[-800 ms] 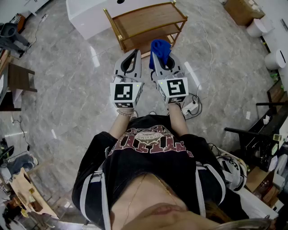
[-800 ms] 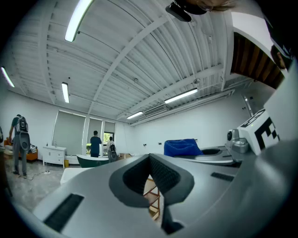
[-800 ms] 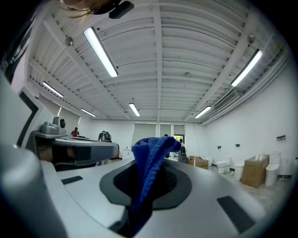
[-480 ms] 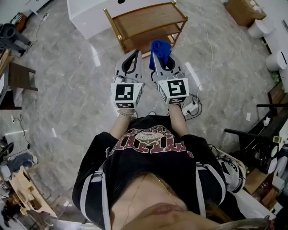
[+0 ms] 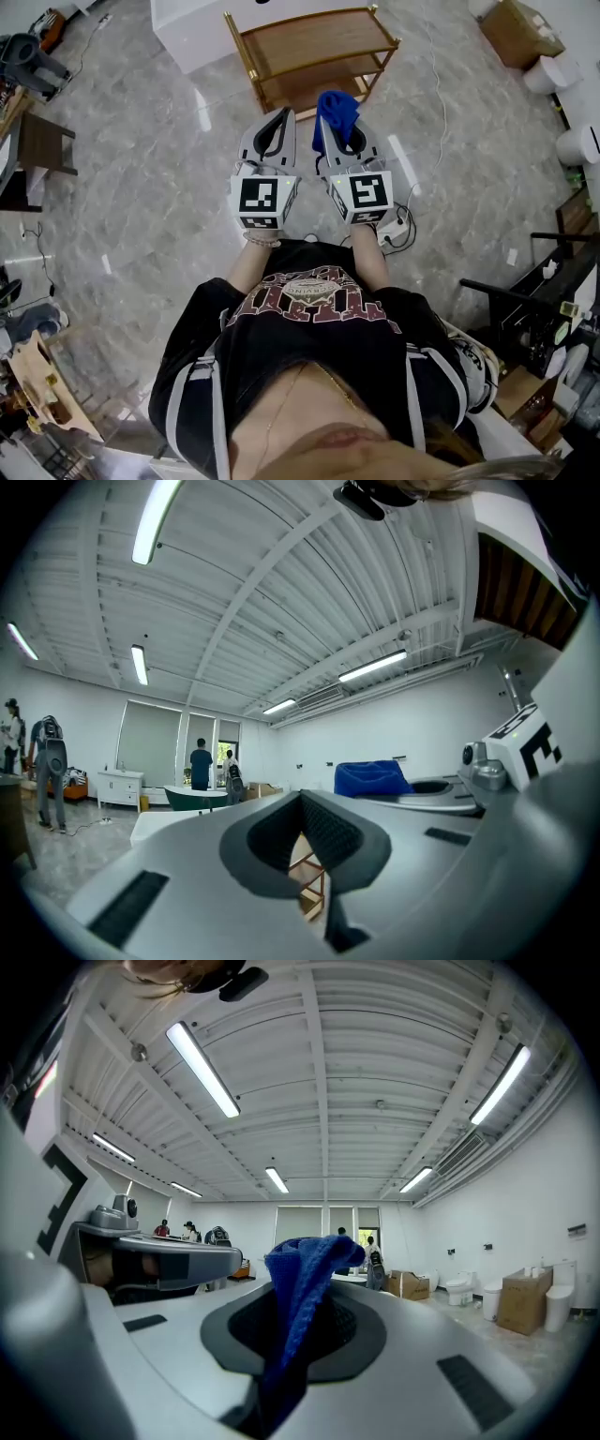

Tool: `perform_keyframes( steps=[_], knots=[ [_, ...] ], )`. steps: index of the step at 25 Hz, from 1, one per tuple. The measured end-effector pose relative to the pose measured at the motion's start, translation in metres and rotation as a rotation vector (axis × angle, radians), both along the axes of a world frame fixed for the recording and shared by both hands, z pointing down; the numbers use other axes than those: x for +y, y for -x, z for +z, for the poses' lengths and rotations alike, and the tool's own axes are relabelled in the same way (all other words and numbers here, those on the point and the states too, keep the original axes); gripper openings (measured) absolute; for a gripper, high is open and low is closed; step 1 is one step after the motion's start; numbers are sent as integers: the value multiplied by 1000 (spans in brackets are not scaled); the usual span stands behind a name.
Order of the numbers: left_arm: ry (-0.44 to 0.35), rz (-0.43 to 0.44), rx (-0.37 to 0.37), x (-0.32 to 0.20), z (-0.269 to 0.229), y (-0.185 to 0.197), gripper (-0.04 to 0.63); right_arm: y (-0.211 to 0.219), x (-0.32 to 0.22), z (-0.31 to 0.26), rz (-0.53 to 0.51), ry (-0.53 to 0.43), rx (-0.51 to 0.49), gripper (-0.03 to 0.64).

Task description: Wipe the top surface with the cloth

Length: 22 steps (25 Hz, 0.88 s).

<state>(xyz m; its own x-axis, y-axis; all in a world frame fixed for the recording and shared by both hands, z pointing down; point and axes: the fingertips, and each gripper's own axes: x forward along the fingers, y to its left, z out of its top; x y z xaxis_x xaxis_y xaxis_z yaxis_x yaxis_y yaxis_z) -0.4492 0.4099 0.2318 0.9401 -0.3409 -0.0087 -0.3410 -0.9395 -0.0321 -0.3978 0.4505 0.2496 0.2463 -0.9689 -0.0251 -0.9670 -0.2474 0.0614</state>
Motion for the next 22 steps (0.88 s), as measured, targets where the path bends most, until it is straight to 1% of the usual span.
perform_keyframes(
  steps=[3, 6, 9, 15, 22],
  knots=[
    [4, -3, 5, -9, 1, -2, 48, -1, -7, 1, -1, 3, 3, 55],
    [9, 5, 3, -18, 3, -13, 48, -12, -15, 0, 13, 3, 7, 55],
    [6, 21, 7, -30, 4, -29, 48, -28, -26, -1, 33, -7, 3, 55],
    [8, 58, 4, -68, 5, -60, 48, -57, -65, -2, 58, -20, -11, 55],
    [10, 86, -7, -108, 10, -97, 48, -87, -109, 3, 61, -19, -25, 55]
  ],
)
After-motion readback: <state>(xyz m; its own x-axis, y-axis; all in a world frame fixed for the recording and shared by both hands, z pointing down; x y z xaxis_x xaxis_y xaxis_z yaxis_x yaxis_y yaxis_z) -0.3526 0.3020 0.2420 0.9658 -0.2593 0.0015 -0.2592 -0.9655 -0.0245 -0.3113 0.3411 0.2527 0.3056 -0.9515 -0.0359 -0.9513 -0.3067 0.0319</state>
